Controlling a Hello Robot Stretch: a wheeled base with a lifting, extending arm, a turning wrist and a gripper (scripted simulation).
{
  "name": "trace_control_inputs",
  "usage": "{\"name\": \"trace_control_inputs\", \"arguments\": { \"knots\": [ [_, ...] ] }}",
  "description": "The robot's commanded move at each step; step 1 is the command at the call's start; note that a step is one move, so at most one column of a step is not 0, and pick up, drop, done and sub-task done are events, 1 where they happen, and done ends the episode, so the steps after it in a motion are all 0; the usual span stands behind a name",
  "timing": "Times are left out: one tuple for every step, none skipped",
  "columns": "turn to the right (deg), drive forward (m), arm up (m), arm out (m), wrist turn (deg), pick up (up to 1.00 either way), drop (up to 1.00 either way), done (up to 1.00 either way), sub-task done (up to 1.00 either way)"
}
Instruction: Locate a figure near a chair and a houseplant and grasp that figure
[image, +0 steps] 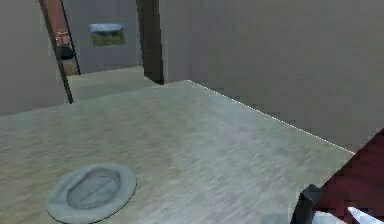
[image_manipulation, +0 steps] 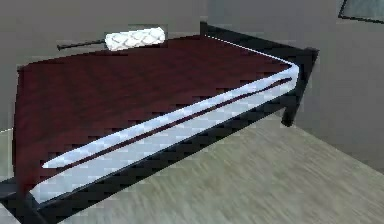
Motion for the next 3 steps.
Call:
{"name": "trace_control_inputs", "arguments": {
  "knots": [
    [0.0,1.00,0.00,0.00,0.0,0.00,0.00,0.00,0.00],
    [0.0,0.60,0.00,0.00,0.0,0.00,0.00,0.00,0.00],
    [-30.0,0.00,0.00,0.00,0.0,0.00,0.00,0.00,0.00]
  ]
}}
